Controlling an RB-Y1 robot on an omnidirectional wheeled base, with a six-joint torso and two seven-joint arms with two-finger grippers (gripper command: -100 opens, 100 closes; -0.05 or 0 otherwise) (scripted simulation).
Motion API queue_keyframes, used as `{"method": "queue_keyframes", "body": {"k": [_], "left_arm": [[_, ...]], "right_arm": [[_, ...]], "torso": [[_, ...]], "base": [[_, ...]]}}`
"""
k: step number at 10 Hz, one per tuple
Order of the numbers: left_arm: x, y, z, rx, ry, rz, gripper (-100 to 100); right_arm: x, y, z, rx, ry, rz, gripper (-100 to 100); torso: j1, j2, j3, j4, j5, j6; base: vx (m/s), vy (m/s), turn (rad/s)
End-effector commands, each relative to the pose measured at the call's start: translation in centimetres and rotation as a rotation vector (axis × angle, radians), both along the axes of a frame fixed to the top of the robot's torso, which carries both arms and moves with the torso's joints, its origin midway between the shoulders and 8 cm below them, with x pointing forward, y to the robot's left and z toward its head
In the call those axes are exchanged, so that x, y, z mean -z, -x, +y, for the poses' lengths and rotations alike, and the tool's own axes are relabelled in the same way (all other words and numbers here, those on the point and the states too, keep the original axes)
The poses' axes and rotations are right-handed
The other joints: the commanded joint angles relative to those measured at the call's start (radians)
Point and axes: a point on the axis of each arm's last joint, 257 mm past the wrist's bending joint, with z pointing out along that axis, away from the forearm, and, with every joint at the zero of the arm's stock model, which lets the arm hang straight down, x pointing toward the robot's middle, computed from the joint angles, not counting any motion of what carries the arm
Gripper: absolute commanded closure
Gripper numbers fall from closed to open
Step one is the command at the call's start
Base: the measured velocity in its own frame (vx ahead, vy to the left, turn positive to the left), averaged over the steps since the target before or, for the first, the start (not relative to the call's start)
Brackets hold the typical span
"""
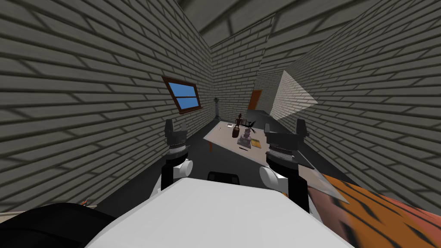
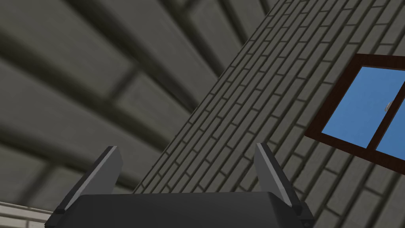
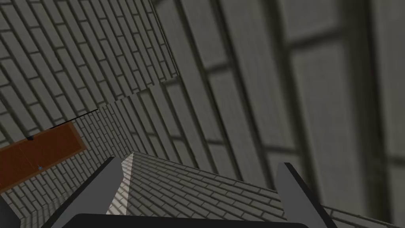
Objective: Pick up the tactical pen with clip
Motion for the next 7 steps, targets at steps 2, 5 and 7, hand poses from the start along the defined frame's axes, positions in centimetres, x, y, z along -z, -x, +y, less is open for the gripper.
{"method": "queue_keyframes", "body": {"k": [2, 5, 7], "left_arm": [[0.0, 0.0, 0.0, 0.0, 0.0, 0.0, 0], [0.0, 0.0, 0.0, 0.0, 0.0, 0.0, 0], [0.0, 0.0, 0.0, 0.0, 0.0, 0.0, 0]], "right_arm": [[1.9, -1.0, 0.7, -0.009, 0.07, 0.063, -100], [6.7, -2.7, 1.4, -0.001, 0.179, 0.2, -100], [8.9, -3.2, 1.5, 0.001, 0.229, 0.259, -100]], "torso": [[0.0, 0.0, 0.0, 0.0, 0.0, 0.0], [-0.001, 0.0, 0.0, 0.0, 0.0, 0.0], [-0.001, 0.0, 0.0, 0.0, 0.0, 0.0]], "base": [[0.002, -0.004, -0.004], [0.006, -0.018, -0.003], [0.007, -0.016, 0.006]]}}
